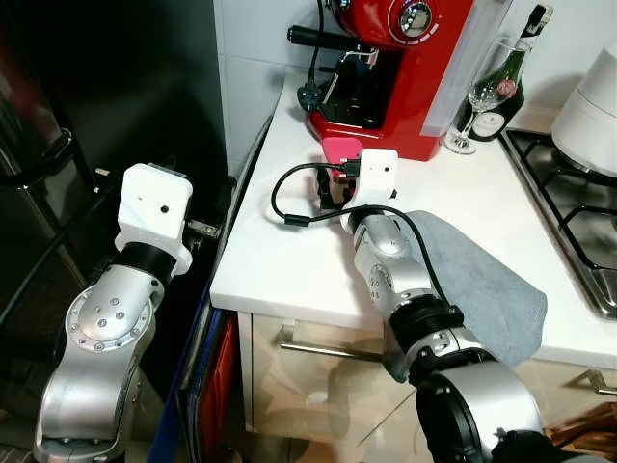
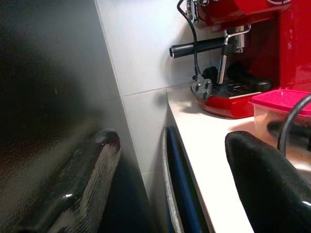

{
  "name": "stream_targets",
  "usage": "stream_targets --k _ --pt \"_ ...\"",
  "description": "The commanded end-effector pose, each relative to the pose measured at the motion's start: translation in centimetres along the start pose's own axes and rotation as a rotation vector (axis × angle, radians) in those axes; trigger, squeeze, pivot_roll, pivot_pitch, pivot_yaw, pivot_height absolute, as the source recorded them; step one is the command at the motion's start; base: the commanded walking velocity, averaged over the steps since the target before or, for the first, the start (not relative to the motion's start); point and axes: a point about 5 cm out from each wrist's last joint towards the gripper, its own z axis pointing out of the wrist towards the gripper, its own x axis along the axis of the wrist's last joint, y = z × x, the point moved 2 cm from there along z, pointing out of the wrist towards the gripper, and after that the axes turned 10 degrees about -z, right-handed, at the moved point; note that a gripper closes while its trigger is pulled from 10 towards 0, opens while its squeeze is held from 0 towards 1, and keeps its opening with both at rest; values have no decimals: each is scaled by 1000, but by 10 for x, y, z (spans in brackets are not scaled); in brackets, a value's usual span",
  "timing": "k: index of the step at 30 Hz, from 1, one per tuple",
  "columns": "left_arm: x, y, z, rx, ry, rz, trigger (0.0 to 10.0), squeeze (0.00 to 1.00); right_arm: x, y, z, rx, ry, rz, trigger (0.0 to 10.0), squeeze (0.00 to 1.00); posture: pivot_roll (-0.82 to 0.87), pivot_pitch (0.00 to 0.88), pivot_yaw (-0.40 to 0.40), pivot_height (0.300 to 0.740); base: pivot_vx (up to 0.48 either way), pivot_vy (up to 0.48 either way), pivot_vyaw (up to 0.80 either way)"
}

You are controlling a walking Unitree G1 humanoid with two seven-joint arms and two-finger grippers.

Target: Restocking fridge

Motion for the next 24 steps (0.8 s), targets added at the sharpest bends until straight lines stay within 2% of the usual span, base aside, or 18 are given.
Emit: stream_targets --k 1,2,3,5,9,13,17,19,20,21,22,24 --pt "3 1 -1 -2 6 -3 10000 0 1 -5 3 14 -26 32 10000 0 162 0 -77 740 0 0 0" --pt "3 2 0 -6 7 -6 10000 0 -1 -1 5 -4 -62 55 4118 0 160 0 -77 740 0 0 0" --pt "3 2 0 -6 7 -6 10000 0 -1 -1 5 -4 -62 55 4118 0 160 0 -77 740 0 0 0" --pt "3 3 1 -11 7 -9 10000 0 -1 2 7 -16 -82 84 0 0 161 0 -77 740 0 0 0" --pt "3 5 3 -20 4 -12 10000 0 3 5 10 -12 -91 94 0 0 163 0 -82 740 0 0 0" --pt "-4 13 5 -66 -31 -29 10000 0 9 6 13 -2 -86 108 0 0 170 0 -89 740 0 0 0" --pt "-5 29 8 -141 -39 -47 10000 0 17 4 16 24 -61 94 0 0 187 0 -90 740 0 0 0" --pt "-6 31 8 -153 -41 -57 10000 0 20 5 16 20 -45 88 0 0 188 0 -89 740 0 0 0" --pt "-6 32 9 -160 -41 -63 10000 0 23 5 17 18 -33 84 0 0 188 0 -89 740 0 0 0" --pt "-9 34 9 -171 -55 -51 10000 0 33 7 18 12 24 58 0 0 185 0 -86 740 0 0 0" --pt "-9 34 9 -171 -55 -51 10000 0 33 7 18 12 24 58 0 0 185 0 -86 740 0 0 0" --pt "-15 35 11 -170 -72 -58 10000 0 49 11 17 1 125 7 0 0 180 0 -89 740 0 0 0"
